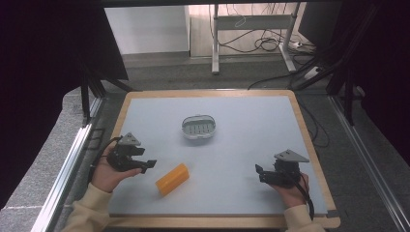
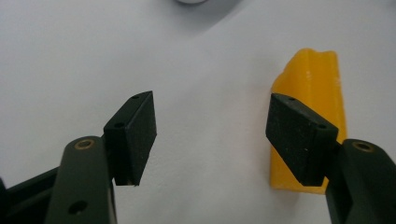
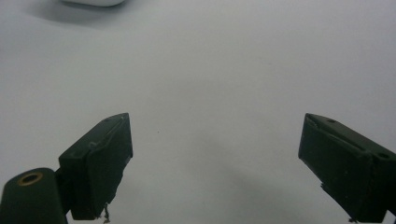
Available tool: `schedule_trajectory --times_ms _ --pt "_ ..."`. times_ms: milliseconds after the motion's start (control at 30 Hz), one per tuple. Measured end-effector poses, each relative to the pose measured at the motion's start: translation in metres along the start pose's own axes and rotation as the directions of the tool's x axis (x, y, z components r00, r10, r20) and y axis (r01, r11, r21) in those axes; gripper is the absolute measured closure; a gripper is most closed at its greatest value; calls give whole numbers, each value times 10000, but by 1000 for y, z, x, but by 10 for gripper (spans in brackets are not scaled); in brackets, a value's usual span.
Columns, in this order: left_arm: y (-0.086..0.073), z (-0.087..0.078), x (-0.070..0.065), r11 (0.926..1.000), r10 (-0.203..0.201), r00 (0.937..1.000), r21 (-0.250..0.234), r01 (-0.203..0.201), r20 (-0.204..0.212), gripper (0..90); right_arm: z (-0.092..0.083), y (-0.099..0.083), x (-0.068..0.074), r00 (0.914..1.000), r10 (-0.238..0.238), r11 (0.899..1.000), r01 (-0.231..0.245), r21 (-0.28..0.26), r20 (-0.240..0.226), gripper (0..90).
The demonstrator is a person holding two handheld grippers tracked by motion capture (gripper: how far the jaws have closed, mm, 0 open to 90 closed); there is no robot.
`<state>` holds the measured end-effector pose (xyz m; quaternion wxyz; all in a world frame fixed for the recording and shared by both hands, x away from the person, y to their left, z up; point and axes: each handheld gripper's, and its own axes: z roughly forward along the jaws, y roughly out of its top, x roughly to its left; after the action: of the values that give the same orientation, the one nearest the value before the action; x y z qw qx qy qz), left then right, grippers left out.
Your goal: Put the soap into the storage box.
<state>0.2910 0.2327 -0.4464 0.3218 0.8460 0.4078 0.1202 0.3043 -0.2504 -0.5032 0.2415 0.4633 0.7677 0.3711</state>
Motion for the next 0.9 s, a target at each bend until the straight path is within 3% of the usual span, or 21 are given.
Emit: schedule_trajectory --times_ms 300,600,633,900 --pt "6 -5 -11 9994 316 9995 110 -317 76 348 1 -1 0 9999 -96 9999 96 42 -95 102" --pt "13 -5 -25 9975 631 9972 304 -644 405 354 0 -1 0 10000 -65 10000 66 26 -62 105" --pt "14 -4 -28 9972 641 9963 351 -662 572 356 1 -1 0 9999 -98 9999 98 25 -68 106" --pt "22 5 -40 9927 914 9930 720 -968 754 356 1 -1 2 9998 -146 9999 146 58 -101 109"
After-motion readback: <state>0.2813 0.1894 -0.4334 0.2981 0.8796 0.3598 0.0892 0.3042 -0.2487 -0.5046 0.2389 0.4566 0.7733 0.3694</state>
